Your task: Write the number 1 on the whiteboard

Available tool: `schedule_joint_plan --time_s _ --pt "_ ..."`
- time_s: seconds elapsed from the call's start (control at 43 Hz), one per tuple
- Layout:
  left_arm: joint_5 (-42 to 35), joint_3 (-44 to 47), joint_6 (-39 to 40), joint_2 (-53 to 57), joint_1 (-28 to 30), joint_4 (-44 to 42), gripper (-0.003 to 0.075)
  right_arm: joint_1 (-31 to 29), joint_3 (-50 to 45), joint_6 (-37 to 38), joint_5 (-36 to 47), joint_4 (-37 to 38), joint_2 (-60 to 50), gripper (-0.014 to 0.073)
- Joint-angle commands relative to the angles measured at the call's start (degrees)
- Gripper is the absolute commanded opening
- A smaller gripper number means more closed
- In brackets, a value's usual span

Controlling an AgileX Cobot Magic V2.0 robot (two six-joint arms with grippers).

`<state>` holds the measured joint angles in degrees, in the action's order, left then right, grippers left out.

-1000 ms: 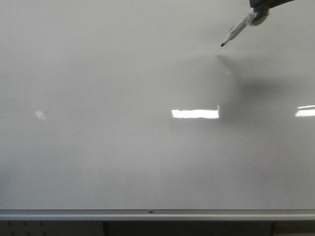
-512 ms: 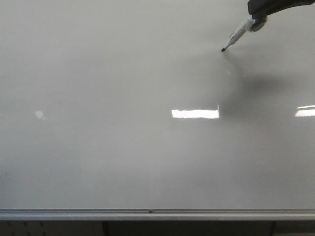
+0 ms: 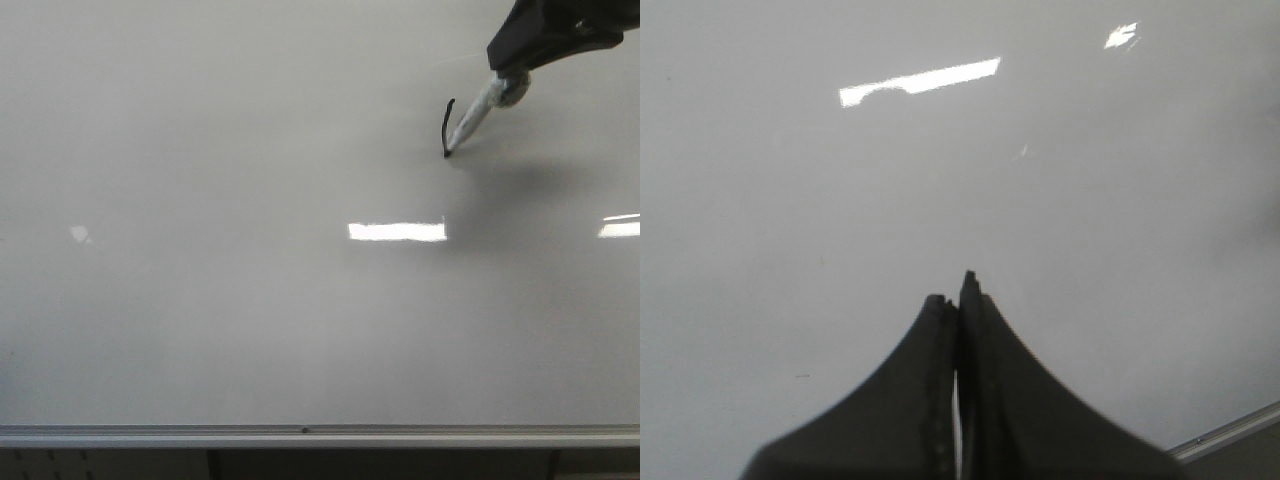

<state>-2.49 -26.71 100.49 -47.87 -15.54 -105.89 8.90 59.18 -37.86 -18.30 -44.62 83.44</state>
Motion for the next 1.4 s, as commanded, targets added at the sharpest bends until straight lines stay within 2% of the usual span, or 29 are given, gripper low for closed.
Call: schedule_joint_plan --time_s 0.0,0.209,0.372,0.535,0.698,0.791,0.86,1.07,1.14,1.256,1.372 --pt "1.59 -1.61 0.56 0.29 0.04 0.15 -0.0020 0.78 0.57 -0.80 3.72 0.11 -0.38 -0.0109" --pt "1.59 -1.61 0.56 0.29 0.04 0.15 -0.0020 3.33 -4.30 -0.80 7.07 0.11 0.98 -0.0109" --pt "1.59 -1.61 0.56 0.29 0.04 0.15 -0.0020 3.33 -4.88 -0.80 4.20 0.11 -2.23 -0.0109" --pt "1.59 -1.61 0.56 0.29 0.04 0.15 -0.0020 3.33 -2.17 -0.75 -5.08 0.11 -9.32 -0.0109" --pt "0.57 -1.61 0.56 0.29 -0.08 0.15 -0.0020 3.33 3.83 -0.15 -21.15 0.11 -12.05 -0.0109" --pt "-6.96 -2.29 -0.27 0.18 -0.08 0.15 -0.0008 3.33 6.42 -0.15 -28.70 0.06 -11.99 -0.0109" --pt "-13.79 -3.34 -1.10 -0.67 -0.08 0.15 0.0052 3.33 7.11 -0.15 -32.25 -0.12 -11.99 -0.0109" --pt "-35.33 -9.16 -1.58 -7.50 -0.08 0.15 0.0386 3.33 7.42 -0.91 -37.95 -1.85 -11.99 -0.0109" --pt "-43.72 -11.89 -1.58 -10.40 -0.08 0.15 0.0458 3.33 7.42 -2.87 -39.62 -4.72 -11.99 -0.0109" --pt "-56.38 -16.58 -1.58 -15.54 -0.08 0.15 0.0475 3.33 7.42 -6.30 -41.37 -10.23 -11.99 -0.0109" --pt "-65.07 -20.65 -1.58 -19.66 -0.57 0.15 0.0475 3.33 7.42 -8.14 -43.34 -13.90 -11.99 -0.0109"
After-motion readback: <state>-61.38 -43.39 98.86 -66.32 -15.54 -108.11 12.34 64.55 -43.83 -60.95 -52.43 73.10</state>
